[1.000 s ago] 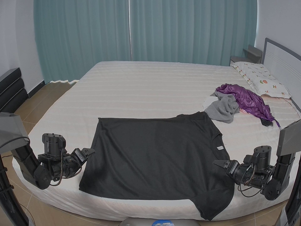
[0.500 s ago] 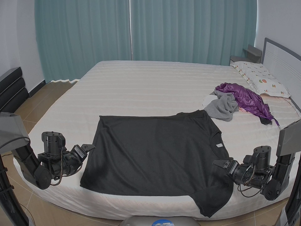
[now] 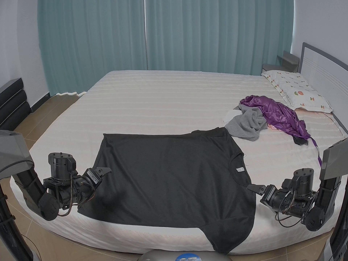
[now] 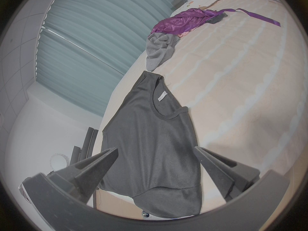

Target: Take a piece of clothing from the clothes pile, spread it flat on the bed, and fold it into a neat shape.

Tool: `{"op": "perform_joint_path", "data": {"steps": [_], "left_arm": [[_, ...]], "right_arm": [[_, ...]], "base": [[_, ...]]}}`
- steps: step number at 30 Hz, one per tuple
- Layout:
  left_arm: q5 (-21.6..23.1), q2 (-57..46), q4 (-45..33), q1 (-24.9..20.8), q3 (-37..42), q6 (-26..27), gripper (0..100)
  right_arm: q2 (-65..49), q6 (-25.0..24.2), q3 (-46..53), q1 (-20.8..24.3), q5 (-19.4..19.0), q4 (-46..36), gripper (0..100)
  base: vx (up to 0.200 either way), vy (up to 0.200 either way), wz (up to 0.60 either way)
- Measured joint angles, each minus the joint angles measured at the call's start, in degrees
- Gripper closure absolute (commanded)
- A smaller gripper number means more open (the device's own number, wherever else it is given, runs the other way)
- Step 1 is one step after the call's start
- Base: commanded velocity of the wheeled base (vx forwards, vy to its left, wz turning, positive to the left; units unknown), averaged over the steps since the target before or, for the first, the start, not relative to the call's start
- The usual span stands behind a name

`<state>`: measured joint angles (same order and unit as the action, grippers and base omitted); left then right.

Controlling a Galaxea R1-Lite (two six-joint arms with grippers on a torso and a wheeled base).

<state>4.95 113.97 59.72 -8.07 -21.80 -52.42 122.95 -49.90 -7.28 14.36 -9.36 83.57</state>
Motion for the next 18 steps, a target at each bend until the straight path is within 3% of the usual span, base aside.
{"op": "perform_joint_path", "data": {"steps": [9, 15, 18], "left_arm": [[-0.02, -0.96, 0.02, 0.05, 1.18, -0.07, 0], [-0.02, -0.9, 0.05, 0.27, 2.89, -0.1, 0], [0.0, -0.9, 0.02, 0.5, 3.55, -0.07, 0]], "right_arm": [[0.09, -0.13, 0.3, 0.1, -0.02, 0.0, 0], [0.09, -0.13, 0.48, 0.18, -0.29, 0.0, 0], [0.11, -0.13, 0.54, 0.13, -0.35, 0.0, 0]], "base": [[0.0, 0.0, 0.0], [-0.2, 0.0, 0.0], [0.0, 0.0, 0.0]]}}
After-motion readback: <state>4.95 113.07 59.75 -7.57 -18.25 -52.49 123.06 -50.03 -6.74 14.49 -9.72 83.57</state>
